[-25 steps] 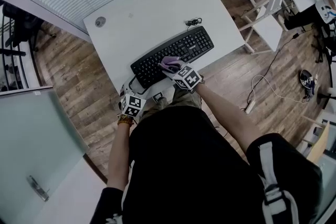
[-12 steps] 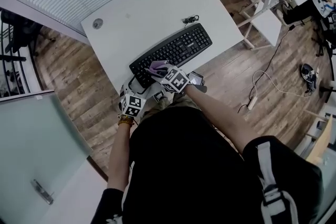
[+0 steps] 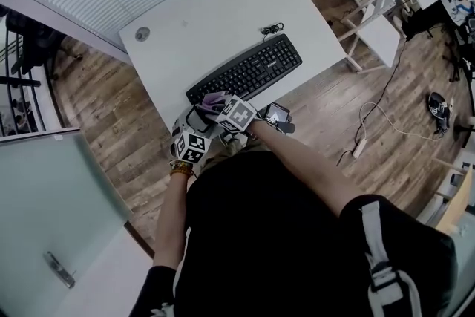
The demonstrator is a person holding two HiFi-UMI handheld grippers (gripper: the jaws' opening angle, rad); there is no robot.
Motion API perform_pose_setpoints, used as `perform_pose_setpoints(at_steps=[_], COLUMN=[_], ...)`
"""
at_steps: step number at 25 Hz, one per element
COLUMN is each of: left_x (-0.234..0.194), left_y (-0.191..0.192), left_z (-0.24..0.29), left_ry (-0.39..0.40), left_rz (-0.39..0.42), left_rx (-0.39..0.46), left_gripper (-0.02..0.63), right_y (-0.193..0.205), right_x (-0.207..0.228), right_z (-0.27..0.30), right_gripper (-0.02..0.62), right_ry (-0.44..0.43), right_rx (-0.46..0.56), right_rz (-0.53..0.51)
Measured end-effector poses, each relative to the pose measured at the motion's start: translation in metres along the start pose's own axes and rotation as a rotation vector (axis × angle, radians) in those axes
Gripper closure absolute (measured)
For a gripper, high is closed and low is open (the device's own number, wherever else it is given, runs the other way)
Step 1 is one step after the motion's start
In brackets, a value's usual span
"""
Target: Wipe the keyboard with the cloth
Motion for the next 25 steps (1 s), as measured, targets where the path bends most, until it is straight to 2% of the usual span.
perform_pose_setpoints(at_steps=[3,6,9,12,14,17,19,22,25], left_x=[0.001,0.000,-0.005,-0.017,-0.031,-0.051,-0.058,-0.063,-0.069], left_y=[-0.001,-0.004,-0.014,-0.044,-0.073,-0.119,-0.147,-0.188,-0.211], left_z=[0.000,-0.003,-0.015,-0.038,-0.059,-0.093,-0.115,-0.149,-0.175], left_ry=[0.006,0.054,0.119,0.115,0.087,0.030,-0.012,-0.072,-0.139], left_rz=[0.027,0.064,0.085,0.062,0.022,-0.035,-0.043,-0.075,-0.148], left_rx=[-0.031,-0.085,-0.072,0.055,0.180,0.379,0.496,0.666,0.798], left_gripper=[0.232,0.232,0.233,0.233,0.233,0.241,0.296,0.437,0.534], right_y=[0.002,-0.003,-0.020,-0.042,-0.058,-0.080,-0.089,-0.096,-0.100], right_x=[0.005,0.014,0.030,0.047,0.052,0.046,0.036,0.018,-0.003], right_z=[-0.004,-0.024,-0.065,-0.120,-0.158,-0.206,-0.231,-0.264,-0.279], right_gripper=[0.475,0.468,0.468,0.467,0.466,0.463,0.459,0.457,0.459], right_ry=[-0.057,-0.121,-0.119,-0.088,-0.053,0.042,0.122,0.189,0.270], right_rx=[0.022,0.019,0.091,0.264,0.397,0.567,0.653,0.758,0.776], right_rz=[0.040,0.034,0.007,0.035,0.041,-0.013,-0.059,-0.107,-0.224])
Point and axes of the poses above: the fingertips, and each gripper's own axes: z forward along the fingers, x to its right, y out of its underside, the point moved 8 cm from there along -z, backward along the fingers, and after that the axes turned 10 degrees about -x, right-handed, at the moved point
